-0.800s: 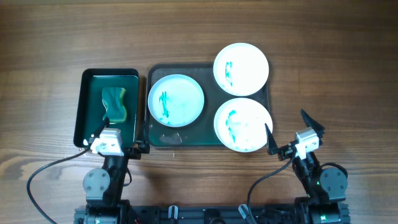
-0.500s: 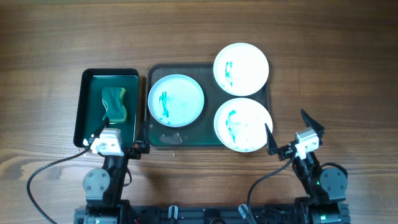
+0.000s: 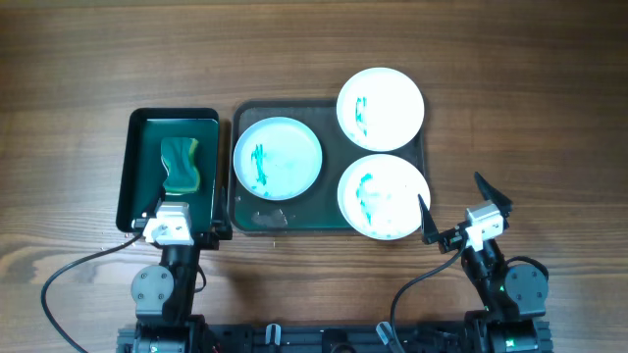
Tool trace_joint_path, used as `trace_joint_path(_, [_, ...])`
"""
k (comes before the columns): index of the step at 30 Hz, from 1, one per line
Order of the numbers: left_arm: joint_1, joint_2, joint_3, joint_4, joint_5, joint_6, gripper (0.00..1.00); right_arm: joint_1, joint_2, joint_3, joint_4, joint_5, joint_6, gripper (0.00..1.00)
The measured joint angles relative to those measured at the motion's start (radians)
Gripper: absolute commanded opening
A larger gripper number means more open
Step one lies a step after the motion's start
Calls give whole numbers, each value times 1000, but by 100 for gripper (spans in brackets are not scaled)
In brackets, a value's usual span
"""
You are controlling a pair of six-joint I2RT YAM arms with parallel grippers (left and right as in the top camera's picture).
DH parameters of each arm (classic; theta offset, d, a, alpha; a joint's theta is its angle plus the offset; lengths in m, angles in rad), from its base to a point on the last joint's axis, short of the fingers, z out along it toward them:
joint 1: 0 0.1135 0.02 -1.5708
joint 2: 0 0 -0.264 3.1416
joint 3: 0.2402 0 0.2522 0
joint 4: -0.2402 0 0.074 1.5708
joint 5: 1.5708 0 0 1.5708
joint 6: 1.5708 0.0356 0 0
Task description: Clean dirty plates on tray and stack at the side
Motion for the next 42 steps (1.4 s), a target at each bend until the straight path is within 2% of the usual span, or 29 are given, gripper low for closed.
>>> trace_joint_path(5, [0, 0, 0, -3, -11, 4, 100, 0, 0, 0, 0, 0, 9, 100])
trace_joint_path(10, [0, 0, 0, -3, -13, -10, 100, 0, 0, 0, 10, -7, 119, 100])
trace_joint_path(13, [0, 0, 2, -1, -5, -118, 100, 0, 1, 3, 15, -77, 158, 100])
trace_joint_path(17, [0, 74, 103, -48, 64, -165, 100, 0, 84, 91, 3, -125, 169, 100])
trace_joint_path(20, [0, 210, 249, -99, 124, -176, 100, 0, 232, 236, -56, -166, 177, 100])
trace_joint_path(22, [0, 366, 406, -172, 177, -181, 100, 0, 413, 421, -198, -197, 179, 100])
trace_joint_path(23, [0, 414, 468, -244, 191, -185, 100, 1, 461, 483, -262, -206, 180, 100])
trace_joint_path(24, [0, 489, 563, -348, 205, -185, 100, 2, 543, 595, -400, -218, 175, 100])
trace_joint_path(27, [0, 768, 882, -621, 226, -185, 100, 2, 703, 785, -570, -227, 143, 100])
trace_joint_path(29, [0, 952, 1072, -762, 227, -185, 100, 2, 848, 946, -669, -231, 111, 100])
trace_joint_path(31, [0, 1093, 1177, -828, 236, -185, 100, 2, 972, 1059, -785, -254, 98, 100])
trace_joint_path(34, [0, 1217, 1213, -829, 269, -185, 100, 2, 1112, 1093, -796, -312, 99, 100])
trace_joint_path(35, [0, 1250, 1213, -829, 275, -185, 100, 2, 1159, 1093, -792, -332, 113, 95])
trace_joint_path(36, [0, 1277, 1213, -829, 278, -185, 100, 2, 1210, 1093, -790, -346, 152, 82])
trace_joint_path(37, [0, 1297, 1213, -829, 280, -185, 100, 2, 1270, 1093, -769, -360, 204, 75])
trace_joint_path(39, [0, 1317, 1213, -829, 283, -185, 100, 24, 1362, 1093, -718, -375, 258, 75])
trace_joint_path(42, [0, 1325, 1213, -847, 233, -207, 100, 162, 1524, 1123, -693, -288, 367, 74])
